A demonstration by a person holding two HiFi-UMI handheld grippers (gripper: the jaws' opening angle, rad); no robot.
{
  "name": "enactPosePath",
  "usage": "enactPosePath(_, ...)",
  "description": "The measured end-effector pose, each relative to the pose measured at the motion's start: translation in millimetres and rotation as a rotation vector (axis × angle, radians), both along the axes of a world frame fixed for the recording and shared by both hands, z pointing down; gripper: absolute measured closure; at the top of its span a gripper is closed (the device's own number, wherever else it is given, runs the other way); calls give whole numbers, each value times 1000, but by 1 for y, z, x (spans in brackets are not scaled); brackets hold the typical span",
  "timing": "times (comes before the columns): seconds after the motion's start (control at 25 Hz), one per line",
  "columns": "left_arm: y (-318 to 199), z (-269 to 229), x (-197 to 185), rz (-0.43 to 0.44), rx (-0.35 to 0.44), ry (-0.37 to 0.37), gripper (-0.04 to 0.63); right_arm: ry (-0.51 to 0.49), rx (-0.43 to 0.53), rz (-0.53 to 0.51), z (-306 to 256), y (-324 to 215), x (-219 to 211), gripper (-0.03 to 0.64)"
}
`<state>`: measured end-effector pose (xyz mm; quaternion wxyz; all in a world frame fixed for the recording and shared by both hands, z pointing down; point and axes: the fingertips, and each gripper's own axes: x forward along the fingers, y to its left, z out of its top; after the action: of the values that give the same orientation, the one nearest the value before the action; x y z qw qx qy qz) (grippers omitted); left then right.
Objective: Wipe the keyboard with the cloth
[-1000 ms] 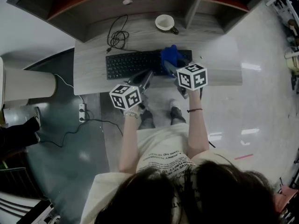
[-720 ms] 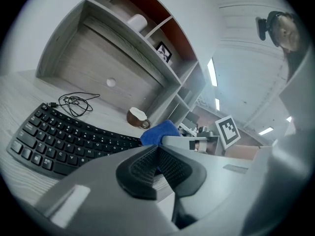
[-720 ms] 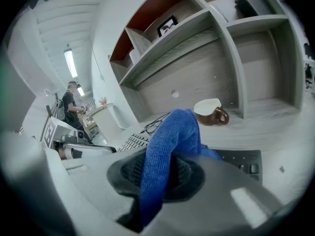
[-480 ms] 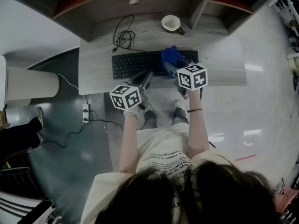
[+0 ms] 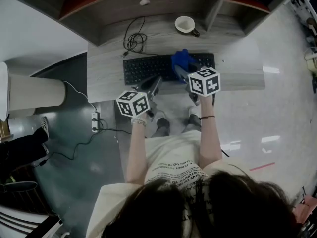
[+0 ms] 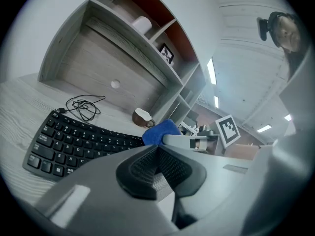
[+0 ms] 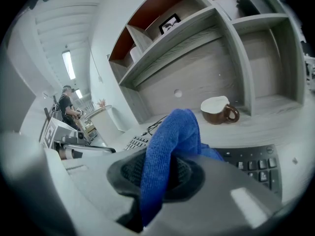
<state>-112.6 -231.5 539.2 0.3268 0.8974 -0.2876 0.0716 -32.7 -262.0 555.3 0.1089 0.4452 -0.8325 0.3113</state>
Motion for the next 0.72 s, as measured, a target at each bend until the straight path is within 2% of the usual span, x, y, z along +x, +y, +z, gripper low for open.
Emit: enactPosePath(0.72, -7, 6, -30, 40, 0, -22, 591, -8, 3, 24, 5, -6, -33, 558)
